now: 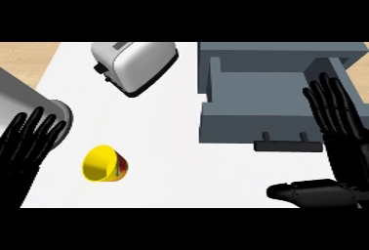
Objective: Pick up the cup, place it into the drawer and close the drawer
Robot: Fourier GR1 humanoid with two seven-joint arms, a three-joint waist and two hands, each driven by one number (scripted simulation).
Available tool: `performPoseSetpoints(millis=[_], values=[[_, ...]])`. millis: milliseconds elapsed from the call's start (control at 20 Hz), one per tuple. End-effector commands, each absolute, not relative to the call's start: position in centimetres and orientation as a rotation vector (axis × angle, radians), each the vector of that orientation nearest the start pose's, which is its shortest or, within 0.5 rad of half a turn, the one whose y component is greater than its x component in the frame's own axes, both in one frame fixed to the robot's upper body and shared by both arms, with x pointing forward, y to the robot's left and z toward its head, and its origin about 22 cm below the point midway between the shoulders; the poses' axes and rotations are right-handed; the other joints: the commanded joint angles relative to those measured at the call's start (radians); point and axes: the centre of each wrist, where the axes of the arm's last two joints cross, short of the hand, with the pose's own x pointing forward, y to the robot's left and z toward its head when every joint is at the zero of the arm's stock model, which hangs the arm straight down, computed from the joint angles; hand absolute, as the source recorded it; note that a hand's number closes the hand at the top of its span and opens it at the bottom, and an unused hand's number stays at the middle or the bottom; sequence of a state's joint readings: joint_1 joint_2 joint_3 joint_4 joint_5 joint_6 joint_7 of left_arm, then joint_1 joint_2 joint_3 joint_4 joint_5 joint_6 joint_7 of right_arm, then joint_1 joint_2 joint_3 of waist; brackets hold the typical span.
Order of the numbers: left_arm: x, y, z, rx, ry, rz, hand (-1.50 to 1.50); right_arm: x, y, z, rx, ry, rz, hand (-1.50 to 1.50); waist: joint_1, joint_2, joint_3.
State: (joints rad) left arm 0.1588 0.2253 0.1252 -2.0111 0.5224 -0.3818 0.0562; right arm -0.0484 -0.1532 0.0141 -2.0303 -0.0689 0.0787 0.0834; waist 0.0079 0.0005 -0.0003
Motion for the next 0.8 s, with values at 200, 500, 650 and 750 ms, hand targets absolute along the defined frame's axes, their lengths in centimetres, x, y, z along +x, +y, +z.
performPoseSetpoints(millis=[200, 500, 650, 750], values=[[21.8, 31.9, 5.4, -0.367, -1.764, -0.137, -1.5, 23.6, -24.2, 12.0, 0.059, -1.966, 0.226, -1.5, -0.009, 0.0, 0.0], [21.9, 34.0, 1.1, -0.327, -1.685, -0.129, -1.5, 26.7, -24.4, 13.4, 0.056, -1.986, 0.249, -1.5, -0.005, 0.0, 0.0], [22.4, 33.2, -1.1, -0.3, -1.679, -0.116, -1.5, 26.4, -25.2, 13.3, 0.066, -1.981, 0.242, -1.5, -0.008, 0.0, 0.0], [21.5, 35.7, -1.9, -0.262, -1.649, -0.118, -1.5, 26.2, -24.5, 12.5, 0.053, -2.009, 0.258, -1.5, -0.007, 0.0, 0.0]])
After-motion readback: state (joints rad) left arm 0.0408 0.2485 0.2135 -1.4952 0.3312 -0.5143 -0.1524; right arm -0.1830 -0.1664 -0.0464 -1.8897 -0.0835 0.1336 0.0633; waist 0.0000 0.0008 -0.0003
